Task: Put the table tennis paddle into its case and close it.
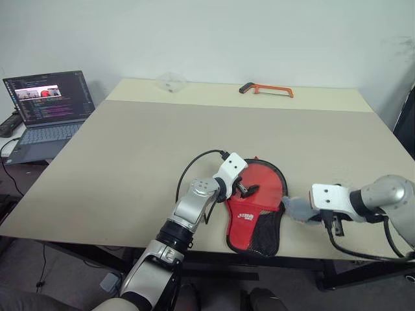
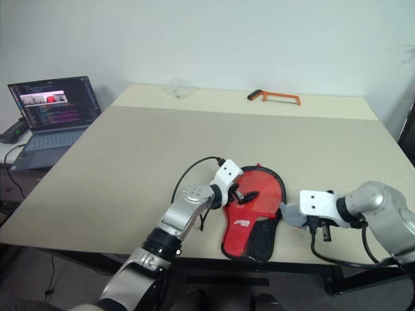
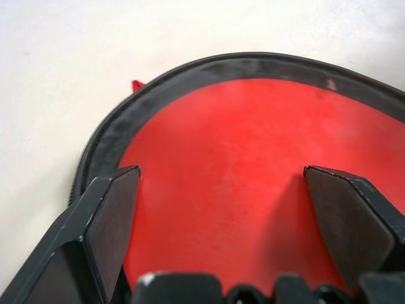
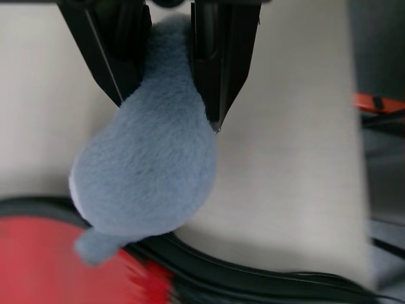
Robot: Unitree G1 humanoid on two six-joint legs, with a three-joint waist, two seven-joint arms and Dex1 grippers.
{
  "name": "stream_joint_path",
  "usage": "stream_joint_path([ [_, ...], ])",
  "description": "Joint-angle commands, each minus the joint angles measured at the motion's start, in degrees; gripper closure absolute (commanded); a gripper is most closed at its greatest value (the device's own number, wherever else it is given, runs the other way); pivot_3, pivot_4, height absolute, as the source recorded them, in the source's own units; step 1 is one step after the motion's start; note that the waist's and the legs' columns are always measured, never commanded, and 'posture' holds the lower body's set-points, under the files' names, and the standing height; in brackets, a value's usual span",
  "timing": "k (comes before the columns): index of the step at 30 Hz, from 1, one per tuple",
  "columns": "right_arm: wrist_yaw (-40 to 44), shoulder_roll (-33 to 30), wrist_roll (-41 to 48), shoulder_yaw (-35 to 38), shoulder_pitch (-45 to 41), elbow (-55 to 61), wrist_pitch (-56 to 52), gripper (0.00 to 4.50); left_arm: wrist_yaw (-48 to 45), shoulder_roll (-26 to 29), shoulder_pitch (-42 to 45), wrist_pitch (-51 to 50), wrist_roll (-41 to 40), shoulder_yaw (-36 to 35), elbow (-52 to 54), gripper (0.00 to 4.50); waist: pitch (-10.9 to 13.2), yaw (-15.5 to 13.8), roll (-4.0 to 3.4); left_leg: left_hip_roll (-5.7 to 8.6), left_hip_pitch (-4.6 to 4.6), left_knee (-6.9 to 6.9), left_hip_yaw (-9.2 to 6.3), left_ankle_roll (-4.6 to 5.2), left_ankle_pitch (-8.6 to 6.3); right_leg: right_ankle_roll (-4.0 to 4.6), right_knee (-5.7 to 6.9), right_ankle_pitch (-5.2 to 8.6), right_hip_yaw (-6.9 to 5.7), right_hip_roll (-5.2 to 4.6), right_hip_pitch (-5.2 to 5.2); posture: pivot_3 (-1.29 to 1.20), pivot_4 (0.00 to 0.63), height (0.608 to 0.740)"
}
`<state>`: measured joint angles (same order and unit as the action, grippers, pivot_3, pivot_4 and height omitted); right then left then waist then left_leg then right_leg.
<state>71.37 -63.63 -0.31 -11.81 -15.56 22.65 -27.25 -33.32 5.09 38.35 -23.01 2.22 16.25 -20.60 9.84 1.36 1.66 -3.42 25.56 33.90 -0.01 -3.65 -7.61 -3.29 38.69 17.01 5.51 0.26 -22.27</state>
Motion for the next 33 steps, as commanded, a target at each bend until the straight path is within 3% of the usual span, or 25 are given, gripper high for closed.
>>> stream_joint_path([
  [1,3.91,-0.57,3.48,-2.11,2.96,6.2,-0.81,4.2,0.18,0.56,-0.25,-0.91,1.51,1.35,-2.22,0.0,-0.01,0.0,0.01,0.0,0.0,-0.01,-0.02,-0.01,-0.02,0.0,0.0,0.02,-0.02,0.0,0.01,0.0,0.15,0.74],
  [17,7.97,-3.1,11.11,-1.13,9.92,16.08,-0.34,4.21,0.65,0.99,-0.01,-1.3,1.9,1.92,-2.4,0.0,-0.04,0.18,0.04,-0.03,-0.08,0.01,-0.07,-0.06,-0.25,0.06,0.09,0.24,-0.06,0.05,0.1,0.0,0.15,0.74],
  [26,9.67,-3.82,13.75,-4.62,13.75,23.36,0.1,4.22,0.6,1.29,-0.59,-2.09,2.07,2.3,-1.59,0.0,-0.07,0.2,0.07,-0.05,-0.16,0.02,-0.07,-0.07,-0.26,0.1,0.17,0.27,-0.06,0.08,0.14,0.0,0.15,0.74],
  [33,7.98,-2.47,13.42,-2.8,10.11,18.92,-0.85,4.23,0.55,1.65,-0.46,-2.19,2.07,2.18,-1.66,0.0,-0.07,0.26,0.09,-0.06,-0.18,0.02,-0.08,-0.1,-0.28,0.11,0.18,0.3,-0.07,0.09,0.16,0.0,0.15,0.74],
])
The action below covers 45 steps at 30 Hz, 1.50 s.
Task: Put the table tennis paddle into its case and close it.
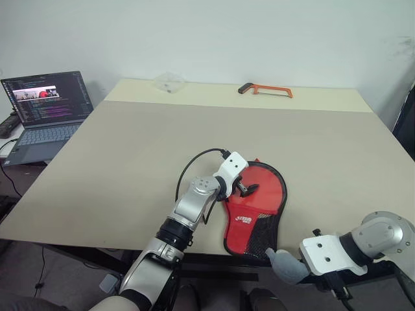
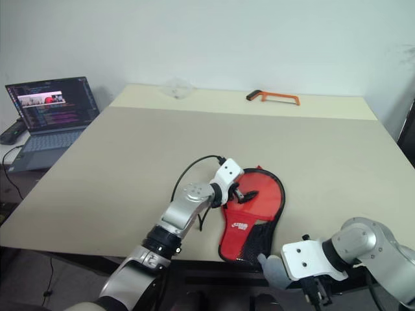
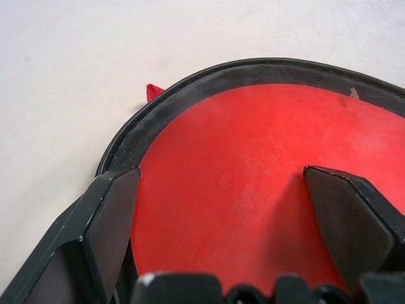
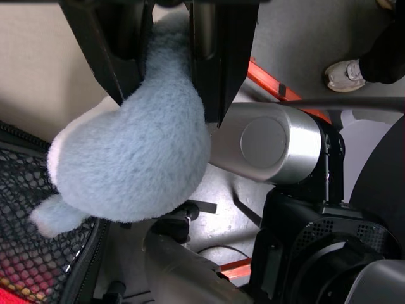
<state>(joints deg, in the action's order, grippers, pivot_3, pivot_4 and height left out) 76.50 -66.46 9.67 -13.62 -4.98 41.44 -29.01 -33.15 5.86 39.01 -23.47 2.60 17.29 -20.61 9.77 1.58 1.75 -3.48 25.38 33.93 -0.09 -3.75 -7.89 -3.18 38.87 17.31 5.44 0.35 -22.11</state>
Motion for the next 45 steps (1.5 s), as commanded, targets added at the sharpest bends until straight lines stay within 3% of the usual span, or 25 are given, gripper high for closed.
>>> stream_joint_path([
  [1,2.93,0.31,3.7,-0.12,-1.49,-1.28,0.84,4.23,0.34,0.95,-1.07,-1.66,1.66,1.13,-1.74,0.0,0.01,0.07,0.02,0.0,-0.01,0.0,0.0,0.0,0.0,0.0,0.01,0.0,0.0,0.0,0.01,0.0,0.15,0.74],
  [7,3.02,-0.51,2.49,2.63,-9.04,-13.42,1.64,4.24,0.13,1.24,-0.53,-1.03,1.33,0.86,-2.25,0.0,0.04,0.27,0.07,0.0,-0.46,0.02,0.05,0.0,0.0,0.17,0.05,0.09,0.07,0.0,0.37,0.0,0.15,0.74],
  [8,3.0,-0.46,1.76,2.15,-9.84,-15.33,2.28,3.51,-0.15,1.27,-0.49,-0.73,0.95,0.6,-1.98,0.0,0.04,0.28,0.07,0.0,-0.5,0.02,0.05,0.0,0.0,0.29,0.05,0.16,0.08,0.0,0.4,0.0,0.15,0.74],
  [13,2.06,2.71,-0.11,0.27,-14.24,-22.33,4.99,1.94,-4.33,3.38,-1.06,0.99,-1.79,-0.99,1.73,0.0,0.05,0.42,0.09,0.0,-0.5,0.05,0.12,0.0,0.0,0.25,0.05,0.13,0.14,-0.02,0.4,0.0,0.15,0.74],
  [18,4.35,2.93,0.76,-0.17,-16.18,-25.36,4.36,0.11,-12.76,9.53,-2.17,2.21,-6.5,-3.07,8.83,0.0,0.1,0.45,0.04,-0.09,-0.48,-0.03,0.1,-0.01,0.0,0.06,0.11,0.03,0.1,0.05,0.33,0.0,0.15,0.74],
  [21,6.09,1.96,3.03,1.37,-16.44,-26.27,2.93,0.05,-18.17,14.03,-2.87,1.84,-10.75,-5.57,14.16,0.0,0.23,0.46,0.06,-0.12,-0.47,-0.05,0.12,-0.02,-0.01,0.07,0.12,0.03,0.11,0.06,0.31,0.0,0.15,0.74],
  [24,6.66,0.22,6.94,7.12,-16.47,-29.11,0.53,0.05,-25.75,23.09,-4.33,2.0,-16.08,-11.17,19.28,0.0,0.37,0.6,0.02,-0.15,-0.47,-0.05,0.14,-0.02,-0.01,0.07,0.13,0.03,0.11,0.06,0.3,0.0,0.15,0.74],
  [28,6.53,-1.03,15.44,19.61,-13.5,-30.37,-4.27,0.05,-36.67,36.7,-7.98,-1.27,-26.11,-21.52,23.35,0.0,0.41,1.16,-0.01,-0.19,-0.47,-0.06,0.16,-0.02,-0.02,0.15,0.14,0.07,0.1,0.05,0.28,0.0,0.15,0.74],
  [33,7.87,-3.45,19.79,34.33,-4.69,-32.04,-8.17,0.05,-44.61,50.31,-13.53,-6.92,-33.63,-32.2,23.69,0.0,0.47,0.87,0.08,-0.18,-0.47,-0.07,0.15,-0.06,-0.1,0.38,0.1,0.25,0.04,-0.03,0.3,0.0,0.15,0.74],
  [39,9.26,-5.12,18.59,42.16,2.97,-34.08,-6.34,0.05,-47.47,57.75,-18.82,-4.92,-33.0,-37.77,19.39,0.0,0.47,0.93,0.07,-0.16,-0.54,-0.01,0.27,-0.05,-0.1,0.53,0.13,0.34,0.06,-0.21,0.13,0.0,0.15,0.74],
  [45,7.35,-4.36,20.98,41.14,2.63,-31.14,-7.97,0.05,-46.4,58.3,-19.69,-2.24,-32.18,-37.98,16.57,0.0,0.48,1.15,0.06,-0.16,-0.54,0.0,0.39,-0.06,-0.11,0.54,0.13,0.32,0.12,-0.34,-0.08,0.0,0.15,0.74],
])
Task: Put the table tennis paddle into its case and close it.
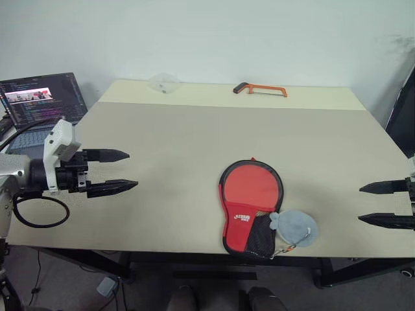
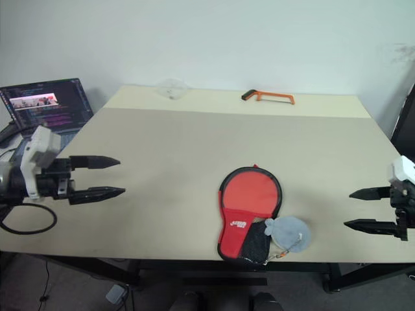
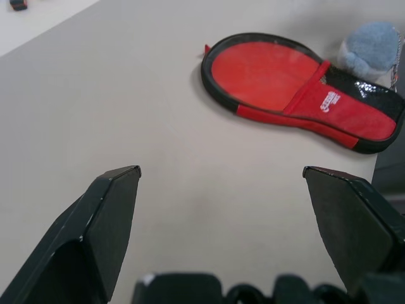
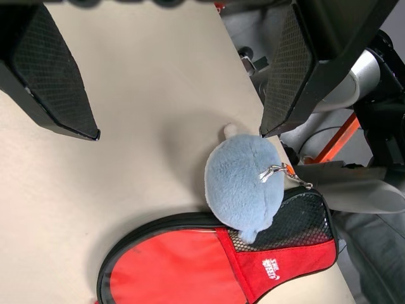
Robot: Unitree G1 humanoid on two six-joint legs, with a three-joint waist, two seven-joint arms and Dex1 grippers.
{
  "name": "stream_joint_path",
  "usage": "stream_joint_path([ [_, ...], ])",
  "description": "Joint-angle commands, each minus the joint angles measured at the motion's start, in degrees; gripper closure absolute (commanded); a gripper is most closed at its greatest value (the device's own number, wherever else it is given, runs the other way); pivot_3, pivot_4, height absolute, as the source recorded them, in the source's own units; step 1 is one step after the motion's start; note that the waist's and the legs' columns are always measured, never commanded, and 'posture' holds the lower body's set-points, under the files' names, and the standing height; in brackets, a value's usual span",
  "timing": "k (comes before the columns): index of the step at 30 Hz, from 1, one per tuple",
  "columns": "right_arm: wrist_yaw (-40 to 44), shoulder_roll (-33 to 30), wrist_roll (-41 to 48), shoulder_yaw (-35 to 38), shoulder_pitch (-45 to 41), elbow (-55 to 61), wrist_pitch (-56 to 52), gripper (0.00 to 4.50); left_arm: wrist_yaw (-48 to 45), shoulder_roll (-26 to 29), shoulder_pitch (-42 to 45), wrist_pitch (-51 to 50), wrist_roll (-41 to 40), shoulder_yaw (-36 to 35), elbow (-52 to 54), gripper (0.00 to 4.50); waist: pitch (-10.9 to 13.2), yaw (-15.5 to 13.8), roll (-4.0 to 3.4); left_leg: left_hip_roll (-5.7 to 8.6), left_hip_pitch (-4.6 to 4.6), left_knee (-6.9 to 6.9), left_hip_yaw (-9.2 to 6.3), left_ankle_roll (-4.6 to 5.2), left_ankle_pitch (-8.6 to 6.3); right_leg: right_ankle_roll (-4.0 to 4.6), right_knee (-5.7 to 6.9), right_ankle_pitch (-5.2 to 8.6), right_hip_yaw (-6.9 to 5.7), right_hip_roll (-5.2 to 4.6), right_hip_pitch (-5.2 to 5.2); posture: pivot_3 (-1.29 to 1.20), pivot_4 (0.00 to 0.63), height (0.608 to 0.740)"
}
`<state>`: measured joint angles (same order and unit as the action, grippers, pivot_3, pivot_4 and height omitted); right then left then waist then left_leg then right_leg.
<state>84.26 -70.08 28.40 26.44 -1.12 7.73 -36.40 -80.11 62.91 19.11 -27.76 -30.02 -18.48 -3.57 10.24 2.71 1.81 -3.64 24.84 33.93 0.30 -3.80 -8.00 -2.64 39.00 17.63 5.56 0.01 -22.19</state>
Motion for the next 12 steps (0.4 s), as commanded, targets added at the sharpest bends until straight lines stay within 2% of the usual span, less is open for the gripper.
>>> stream_joint_path([
  [1,-0.93,-0.56,2.62,0.46,-1.79,3.14,-1.06,0.05,0.92,1.01,0.03,2.47,0.65,-1.94,-0.45,0.0,0.0,0.06,0.0,0.0,0.01,-0.02,0.01,0.0,0.0,0.0,0.0,0.0,0.0,0.0,-0.03,0.0,0.15,0.74],
  [7,-2.96,0.03,3.74,-4.85,-6.87,4.19,-1.52,0.05,4.19,-0.51,-2.42,2.49,0.38,-2.7,2.53,0.0,0.02,0.31,-0.03,-0.02,0.08,-0.11,0.05,0.02,-0.01,0.04,0.01,0.03,0.0,0.05,-0.02,0.0,0.15,0.74],
  [12,-2.82,1.46,2.92,-10.77,-13.27,0.98,0.81,0.05,5.03,1.85,-6.92,2.03,0.86,-5.99,4.53,0.0,0.07,0.55,-0.01,-0.04,0.11,-0.11,0.11,0.04,-0.03,0.04,0.03,0.04,0.06,0.04,-0.03,0.0,0.15,0.74],
])
